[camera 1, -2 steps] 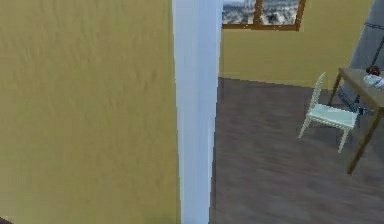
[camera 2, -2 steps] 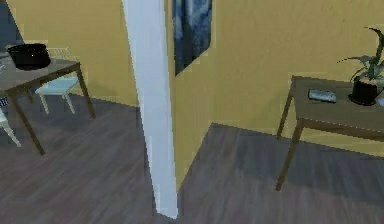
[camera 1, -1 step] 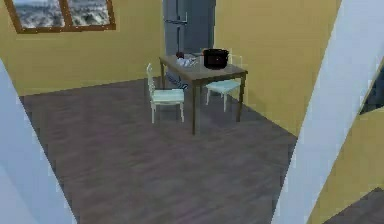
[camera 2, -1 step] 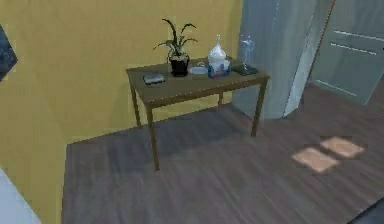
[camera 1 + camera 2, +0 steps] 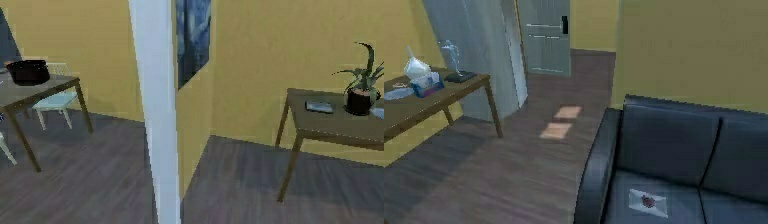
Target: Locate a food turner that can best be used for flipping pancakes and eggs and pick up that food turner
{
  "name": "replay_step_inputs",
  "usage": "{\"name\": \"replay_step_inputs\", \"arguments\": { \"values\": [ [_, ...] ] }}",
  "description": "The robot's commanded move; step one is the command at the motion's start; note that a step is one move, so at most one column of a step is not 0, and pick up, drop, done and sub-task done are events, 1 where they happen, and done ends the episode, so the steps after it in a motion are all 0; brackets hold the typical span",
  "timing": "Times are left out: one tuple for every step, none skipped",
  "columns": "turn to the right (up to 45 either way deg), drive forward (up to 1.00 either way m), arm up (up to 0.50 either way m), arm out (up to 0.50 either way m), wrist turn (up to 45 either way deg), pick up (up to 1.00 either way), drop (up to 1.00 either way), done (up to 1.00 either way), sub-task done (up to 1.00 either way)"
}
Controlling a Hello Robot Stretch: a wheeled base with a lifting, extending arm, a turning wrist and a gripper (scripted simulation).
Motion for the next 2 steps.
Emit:
{"name": "replay_step_inputs", "arguments": {
  "values": [
    [42.0, 0.0, 0.0, 0.0, 0.0, 0.0, 0.0, 0.0, 0.0],
    [0.0, 0.1, 0.0, 0.0, 0.0, 0.0, 0.0, 0.0, 0.0]
  ]
}}
